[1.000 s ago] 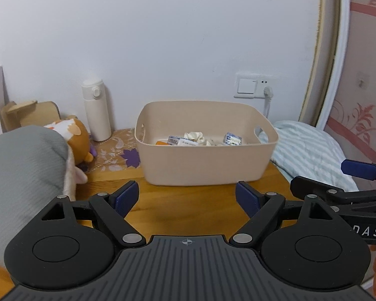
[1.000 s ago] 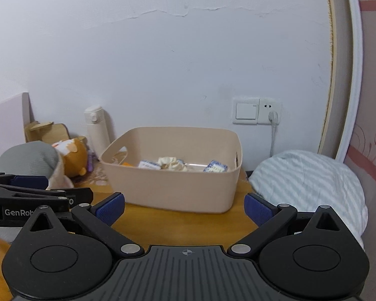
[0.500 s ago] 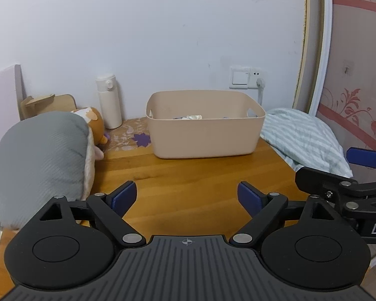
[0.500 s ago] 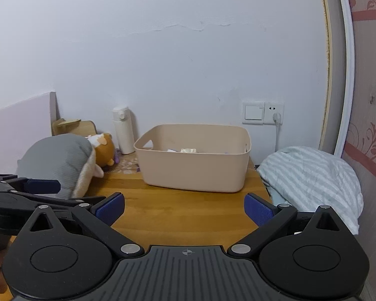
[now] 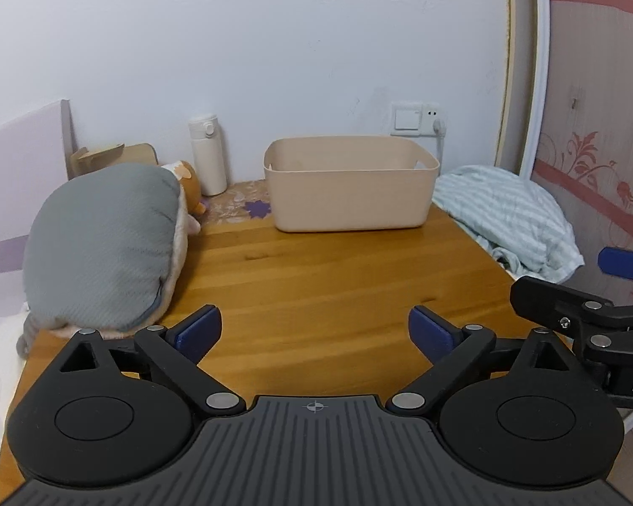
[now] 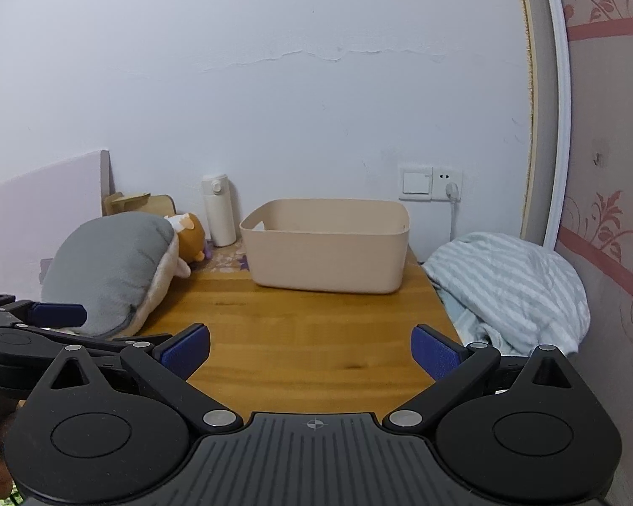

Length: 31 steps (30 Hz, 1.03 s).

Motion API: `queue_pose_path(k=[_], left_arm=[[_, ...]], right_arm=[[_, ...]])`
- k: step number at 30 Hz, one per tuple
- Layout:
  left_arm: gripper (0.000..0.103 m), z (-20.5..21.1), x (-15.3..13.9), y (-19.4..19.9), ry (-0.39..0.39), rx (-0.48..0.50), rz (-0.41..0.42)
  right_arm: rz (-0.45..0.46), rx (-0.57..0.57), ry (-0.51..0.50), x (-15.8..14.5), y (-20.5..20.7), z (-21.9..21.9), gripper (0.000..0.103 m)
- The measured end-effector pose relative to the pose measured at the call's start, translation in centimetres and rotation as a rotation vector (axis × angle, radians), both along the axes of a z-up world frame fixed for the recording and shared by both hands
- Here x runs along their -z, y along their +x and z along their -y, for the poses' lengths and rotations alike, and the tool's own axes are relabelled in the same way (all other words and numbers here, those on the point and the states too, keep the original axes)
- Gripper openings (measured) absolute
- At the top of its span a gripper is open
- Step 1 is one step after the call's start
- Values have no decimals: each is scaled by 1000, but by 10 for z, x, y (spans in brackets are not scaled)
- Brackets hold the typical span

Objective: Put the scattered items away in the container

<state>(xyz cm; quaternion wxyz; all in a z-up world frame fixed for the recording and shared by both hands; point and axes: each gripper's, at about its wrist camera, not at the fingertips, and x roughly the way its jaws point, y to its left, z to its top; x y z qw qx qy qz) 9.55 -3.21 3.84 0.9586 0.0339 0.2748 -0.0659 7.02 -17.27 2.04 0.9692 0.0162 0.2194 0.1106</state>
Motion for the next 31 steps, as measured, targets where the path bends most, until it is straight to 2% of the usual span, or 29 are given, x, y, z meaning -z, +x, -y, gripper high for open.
queue_pose_path(k=[4,9,17,26,31], left_arm=[[97,-1,1,-21,-17,1,9],[98,2,9,-45,12,-16,19],[98,-17,22,-78,-50,-42,-20],[98,-31,32,-96,-80,-38,-54],[98,-31,31,-101,-89,-30,-36]], right_arm=[[3,20,18,5,-19,3,103],[14,37,22,9,-41,4,103],[30,37,11,16,-75,-3,103],[25,15,-14,24,-102,-16,103],[15,27,-1,27,-107,-14,103]])
